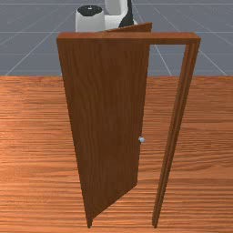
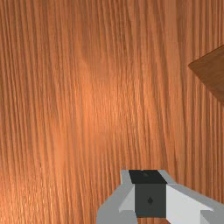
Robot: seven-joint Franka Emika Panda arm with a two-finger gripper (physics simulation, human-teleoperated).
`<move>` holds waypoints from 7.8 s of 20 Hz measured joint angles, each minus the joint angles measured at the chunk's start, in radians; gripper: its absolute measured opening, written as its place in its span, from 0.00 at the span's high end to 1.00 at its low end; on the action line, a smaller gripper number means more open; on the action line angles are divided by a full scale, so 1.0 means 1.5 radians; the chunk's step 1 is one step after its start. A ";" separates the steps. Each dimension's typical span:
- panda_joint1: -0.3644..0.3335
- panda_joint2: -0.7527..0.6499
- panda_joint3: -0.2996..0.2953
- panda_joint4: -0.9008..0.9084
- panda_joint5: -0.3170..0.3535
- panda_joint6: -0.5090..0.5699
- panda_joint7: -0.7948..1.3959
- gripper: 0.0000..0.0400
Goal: Close the door
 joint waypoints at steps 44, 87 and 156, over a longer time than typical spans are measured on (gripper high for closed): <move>-0.003 0.010 0.002 -0.016 -0.005 0.030 -0.023 1.00; 0.012 -0.038 0.004 -0.094 -0.019 0.060 0.007 0.00; 0.131 -0.088 0.089 0.041 0.082 -0.161 0.119 0.00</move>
